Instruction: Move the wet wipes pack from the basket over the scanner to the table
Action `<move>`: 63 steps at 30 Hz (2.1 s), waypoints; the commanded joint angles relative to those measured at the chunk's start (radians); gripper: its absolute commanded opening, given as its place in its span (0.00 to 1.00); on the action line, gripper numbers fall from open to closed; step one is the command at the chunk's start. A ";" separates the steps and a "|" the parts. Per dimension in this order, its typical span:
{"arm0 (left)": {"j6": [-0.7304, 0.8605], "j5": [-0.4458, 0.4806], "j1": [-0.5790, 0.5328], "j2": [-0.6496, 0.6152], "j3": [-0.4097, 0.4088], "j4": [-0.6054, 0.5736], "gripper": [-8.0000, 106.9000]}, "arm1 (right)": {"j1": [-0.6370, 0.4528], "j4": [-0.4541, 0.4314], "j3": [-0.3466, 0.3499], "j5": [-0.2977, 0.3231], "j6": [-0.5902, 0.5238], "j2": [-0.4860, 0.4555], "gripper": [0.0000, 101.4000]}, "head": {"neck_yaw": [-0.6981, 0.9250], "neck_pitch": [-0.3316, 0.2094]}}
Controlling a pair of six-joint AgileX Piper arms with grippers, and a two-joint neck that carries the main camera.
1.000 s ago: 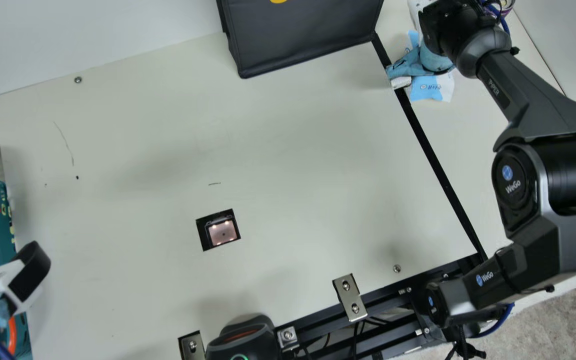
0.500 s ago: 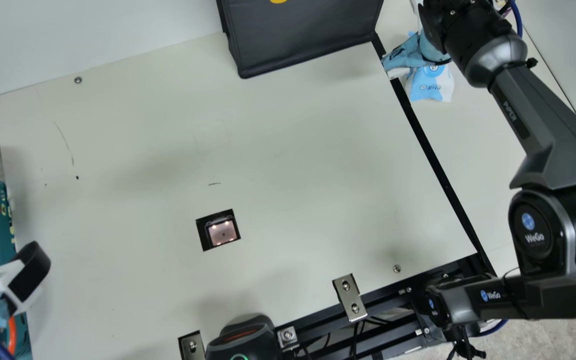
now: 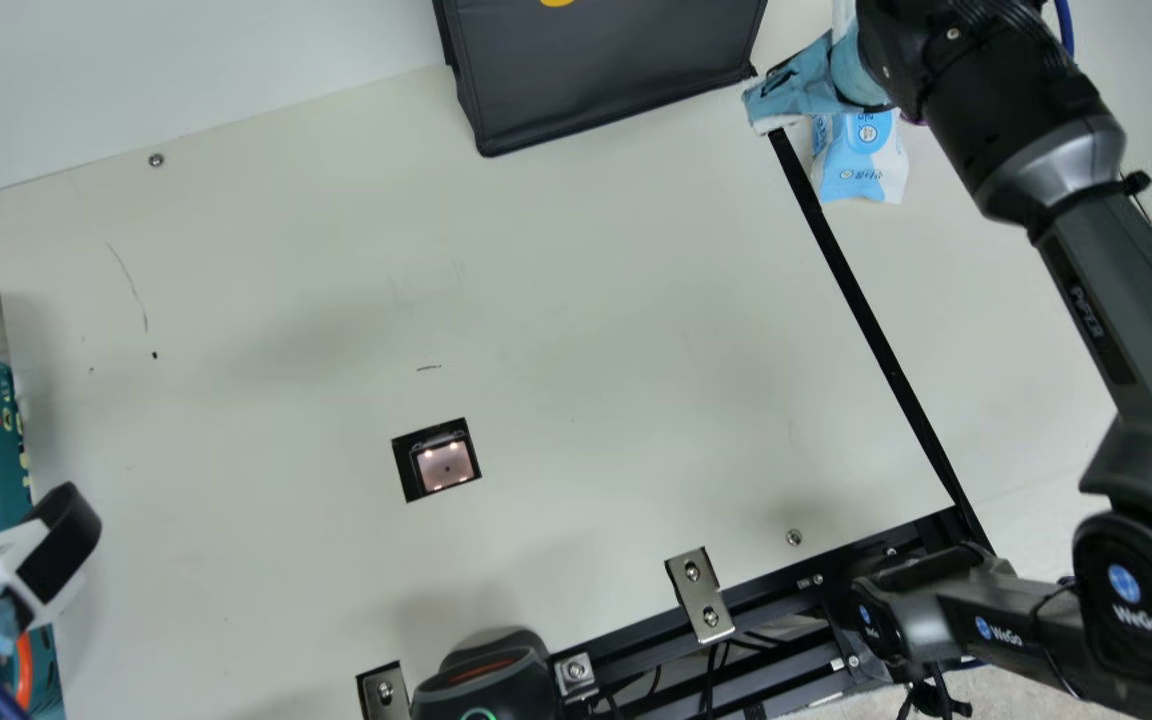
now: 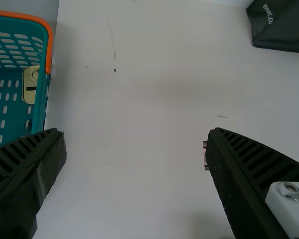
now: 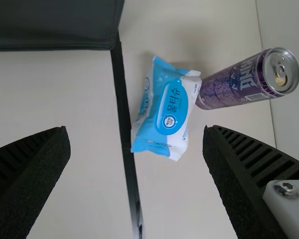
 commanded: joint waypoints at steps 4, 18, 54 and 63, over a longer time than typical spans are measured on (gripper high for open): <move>0.000 0.000 0.000 0.000 0.000 0.000 0.85 | 0.037 0.027 0.002 0.007 0.034 -0.074 0.94 | -0.002 -0.029; 0.007 0.001 0.003 -0.010 -0.013 0.018 0.85 | 0.128 0.080 0.033 0.045 0.141 -0.270 0.94 | 0.021 -0.029; 0.059 0.011 0.026 -0.085 -0.109 0.148 0.85 | 0.023 0.355 0.181 0.196 -0.162 -0.758 0.94 | 0.347 -0.029; 0.059 0.011 0.026 -0.085 -0.109 0.148 0.85 | 0.023 0.356 0.181 0.196 -0.162 -0.759 0.94 | 0.347 -0.029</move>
